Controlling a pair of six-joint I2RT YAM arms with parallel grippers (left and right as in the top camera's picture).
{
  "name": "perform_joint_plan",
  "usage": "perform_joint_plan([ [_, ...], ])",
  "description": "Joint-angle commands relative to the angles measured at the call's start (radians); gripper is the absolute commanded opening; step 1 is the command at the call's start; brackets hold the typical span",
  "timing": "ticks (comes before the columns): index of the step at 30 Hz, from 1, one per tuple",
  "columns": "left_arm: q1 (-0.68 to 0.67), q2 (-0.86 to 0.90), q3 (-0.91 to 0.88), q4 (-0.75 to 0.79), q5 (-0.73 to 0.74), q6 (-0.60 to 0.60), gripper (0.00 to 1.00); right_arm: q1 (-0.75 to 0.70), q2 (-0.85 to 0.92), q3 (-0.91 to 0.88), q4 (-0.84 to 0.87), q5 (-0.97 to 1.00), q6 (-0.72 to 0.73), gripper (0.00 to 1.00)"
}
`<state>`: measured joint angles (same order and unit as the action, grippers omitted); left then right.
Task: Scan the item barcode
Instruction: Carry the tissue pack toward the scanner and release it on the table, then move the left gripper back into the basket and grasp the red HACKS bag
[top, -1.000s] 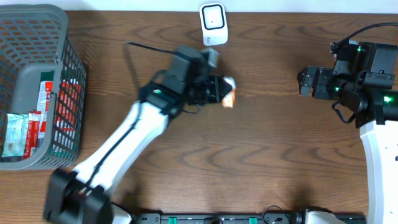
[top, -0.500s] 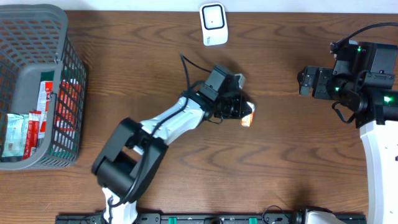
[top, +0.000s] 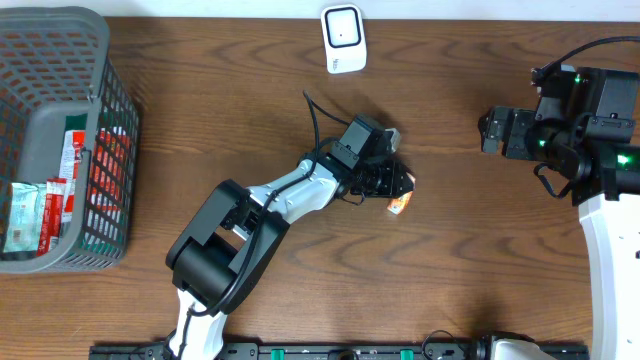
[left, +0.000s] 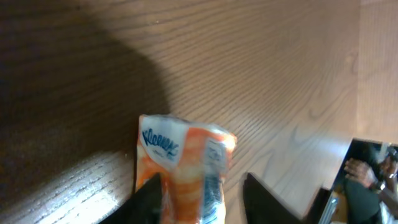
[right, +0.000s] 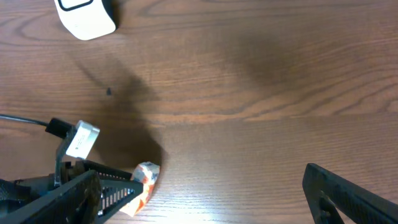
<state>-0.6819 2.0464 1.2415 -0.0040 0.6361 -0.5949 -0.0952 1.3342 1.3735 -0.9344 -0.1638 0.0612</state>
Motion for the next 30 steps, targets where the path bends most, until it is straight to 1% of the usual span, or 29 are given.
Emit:
perform_joint_plan([
  [1, 0.002, 0.016, 0.025, 0.002, 0.004, 0.006, 0.49, -0.004, -0.007, 0.017, -0.002, -0.002, 0.013, 0.99],
  [3, 0.002, 0.016, 0.025, 0.002, 0.004, 0.006, 0.58, -0.004, -0.007, 0.017, -0.002, -0.002, 0.013, 0.99],
  [6, 0.002, 0.016, 0.025, 0.003, 0.004, 0.006, 0.62, -0.004, -0.007, 0.017, -0.002, -0.002, 0.013, 0.99],
  [7, 0.002, 0.016, 0.025, 0.006, 0.004, 0.006, 0.64, -0.004, -0.007, 0.017, -0.002, -0.002, 0.013, 0.99],
  [14, 0.005, -0.016, 0.044, 0.017, 0.003, 0.025, 0.67, -0.004, -0.007, 0.017, -0.002, -0.002, 0.013, 0.99],
  [16, 0.013, -0.041, 0.064, -0.007, 0.0, 0.034, 0.68, -0.004, -0.007, 0.017, -0.002, -0.002, 0.013, 0.99],
  [18, 0.029, -0.078, 0.09, -0.055, -0.025, 0.061, 0.72, -0.004, -0.007, 0.017, -0.002, -0.002, 0.013, 0.99],
  [20, 0.06, -0.135, 0.145, -0.176, -0.098, 0.115, 0.73, -0.004, -0.007, 0.017, -0.002, -0.002, 0.012, 0.99],
  [22, 0.084, -0.171, 0.182, -0.26, -0.134, 0.159, 0.73, -0.004, -0.007, 0.017, -0.002, -0.002, 0.013, 0.99],
  [25, 0.139, -0.234, 0.26, -0.418, -0.163, 0.215, 0.71, -0.004, -0.007, 0.017, -0.002, -0.002, 0.012, 0.99],
  [27, 0.186, -0.265, 0.343, -0.546, -0.164, 0.261, 0.66, -0.004, -0.007, 0.017, -0.002, -0.002, 0.012, 0.99],
  [30, 0.276, -0.291, 0.531, -0.789, -0.231, 0.318, 0.65, -0.004, -0.007, 0.017, -0.002, -0.002, 0.012, 0.99],
])
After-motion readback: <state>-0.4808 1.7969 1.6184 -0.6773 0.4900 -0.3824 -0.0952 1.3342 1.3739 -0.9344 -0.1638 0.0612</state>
